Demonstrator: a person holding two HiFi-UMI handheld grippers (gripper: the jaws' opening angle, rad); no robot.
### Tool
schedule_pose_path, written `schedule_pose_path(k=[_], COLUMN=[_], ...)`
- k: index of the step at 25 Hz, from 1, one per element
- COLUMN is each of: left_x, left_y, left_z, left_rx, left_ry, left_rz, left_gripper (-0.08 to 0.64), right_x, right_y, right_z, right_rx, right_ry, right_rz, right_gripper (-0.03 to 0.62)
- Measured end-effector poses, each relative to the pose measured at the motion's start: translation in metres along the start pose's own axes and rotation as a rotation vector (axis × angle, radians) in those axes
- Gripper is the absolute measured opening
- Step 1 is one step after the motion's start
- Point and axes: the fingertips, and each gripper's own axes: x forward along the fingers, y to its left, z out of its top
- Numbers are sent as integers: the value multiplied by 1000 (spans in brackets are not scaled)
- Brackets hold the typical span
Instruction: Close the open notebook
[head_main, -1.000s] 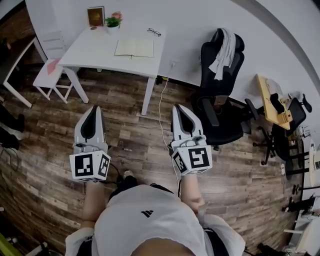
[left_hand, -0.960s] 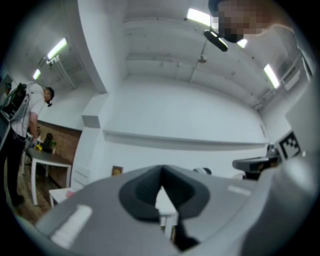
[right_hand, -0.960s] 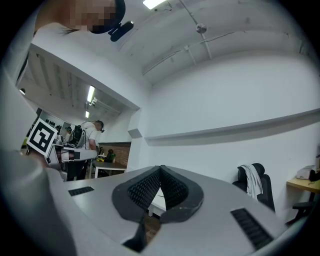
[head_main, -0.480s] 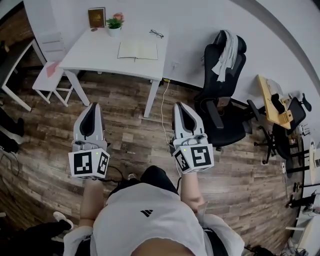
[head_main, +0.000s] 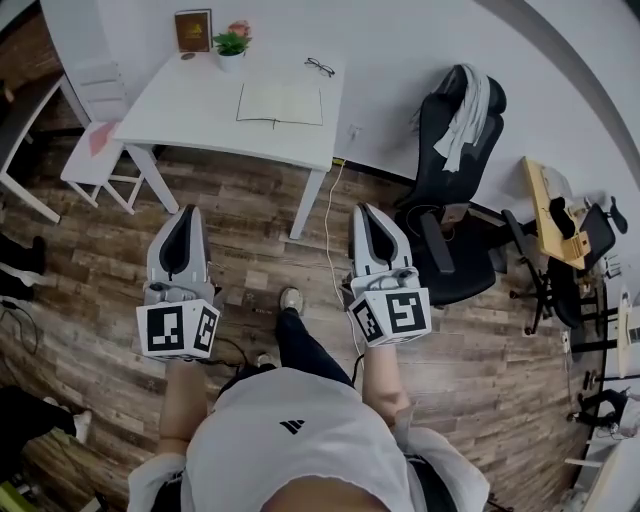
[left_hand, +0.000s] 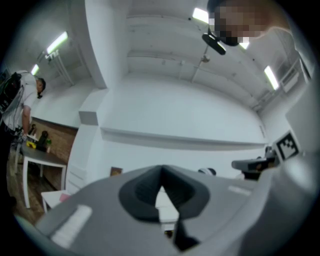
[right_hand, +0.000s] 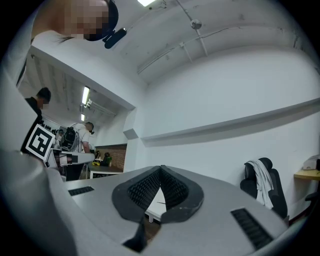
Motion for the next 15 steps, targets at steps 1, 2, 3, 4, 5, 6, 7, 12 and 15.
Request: schedule_pose_path(k=[1,2,3,4,5,6,7,12,15], left_x=[8,17,26,35,46,56,67,118,144], left_y=[3,6,8,10,12,13,15,23,27], left_z=[-2,-4,-6,-8,-9,-10,-11,-15,-18], left_rx=[1,1,2,3,5,6,8,12,15], left_ry=[-1,-1,-2,-3,-3,-3,-4,-2,-4], left_rz=[5,9,11,12,14,17,21,50,69], left_gripper=[8,8,8,8,8,8,8,8,9], right_x=[9,19,29,39,49,60,70,121,147], right_y=[-3,-7,-11,-15,-20,-26,-31,-59,-73], right_z=[-2,-3,-5,-6,-6,-6,-7,-11,-14], right_rx=[0,0,0,-1,-1,-1,-1,8,12], right_ry=[-1,-1,-3,-5,-8,-11,-12,-9,-8], right_rz=[6,11,16,21,27,33,39,73,93], right_gripper=[-5,-5,-5,-5,-5,-5,-5,-5,-3])
